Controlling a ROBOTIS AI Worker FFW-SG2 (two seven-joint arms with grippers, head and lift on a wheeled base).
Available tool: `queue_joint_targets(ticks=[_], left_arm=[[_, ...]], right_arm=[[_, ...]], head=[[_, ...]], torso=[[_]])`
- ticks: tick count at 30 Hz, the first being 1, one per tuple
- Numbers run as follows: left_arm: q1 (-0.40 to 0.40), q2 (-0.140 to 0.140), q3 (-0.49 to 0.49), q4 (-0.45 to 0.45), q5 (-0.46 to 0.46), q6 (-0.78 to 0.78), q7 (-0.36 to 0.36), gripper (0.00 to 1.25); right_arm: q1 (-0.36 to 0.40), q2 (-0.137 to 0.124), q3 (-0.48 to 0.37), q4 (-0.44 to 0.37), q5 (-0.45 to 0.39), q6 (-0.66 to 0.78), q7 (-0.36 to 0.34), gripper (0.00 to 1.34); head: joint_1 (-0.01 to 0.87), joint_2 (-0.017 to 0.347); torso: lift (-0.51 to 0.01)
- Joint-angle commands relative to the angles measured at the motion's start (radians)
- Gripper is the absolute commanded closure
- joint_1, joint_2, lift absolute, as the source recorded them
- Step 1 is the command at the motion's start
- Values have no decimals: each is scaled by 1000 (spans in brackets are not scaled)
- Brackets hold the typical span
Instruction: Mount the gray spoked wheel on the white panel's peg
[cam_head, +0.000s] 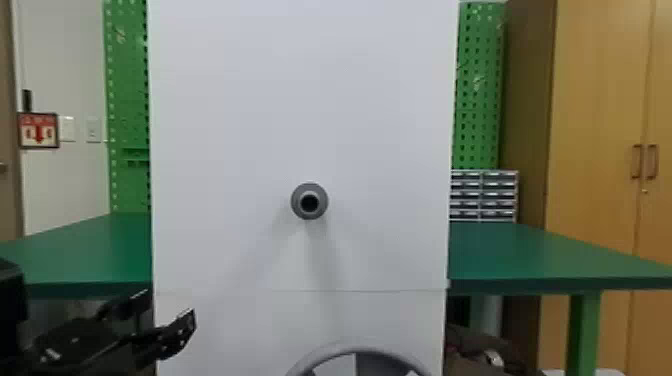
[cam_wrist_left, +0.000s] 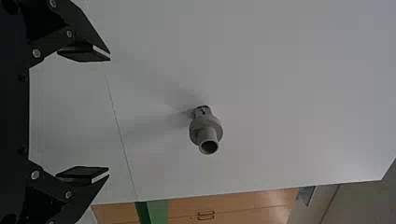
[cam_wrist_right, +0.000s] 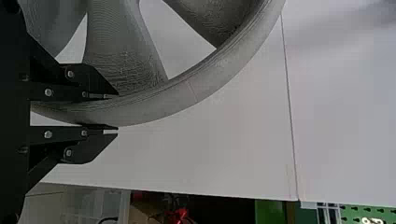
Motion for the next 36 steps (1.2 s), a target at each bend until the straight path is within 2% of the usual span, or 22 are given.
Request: queue_joint_targets(ticks=[1,11,18,23,26,29,36], left_arm=[[0,0,0,0,2,0,0,389],[-1,3,-2,0,-2,0,2,389],[0,5,-2,0,-3,0,2,389],[0,6,-3,0,-3,0,3,389],[0,8,-3,0,-3,0,6,389],[0,8,-5,0,-3,0,8,389],[-3,8,-8,0,-2,0,8,389]], right_arm=[[-40,-7,27,-21,-16,50,-37,1095],[-163,-9,100,-36,-64,113,-148,1101],[-220,-12,150,-66,-96,159,-238,1124],[-238,-21,194,-87,-159,177,-372,1154],[-249,-26,220,-104,-179,188,-424,1159],[-259,-29,234,-113,-200,198,-453,1161],[-296,-29,242,-115,-228,203,-465,1167]], head=[[84,-8],[84,-8],[84,-8],[84,-8],[84,-8],[84,-8],[84,-8]], torso=[[-484],[-484],[-484],[-484],[-484],[-484],[-484]])
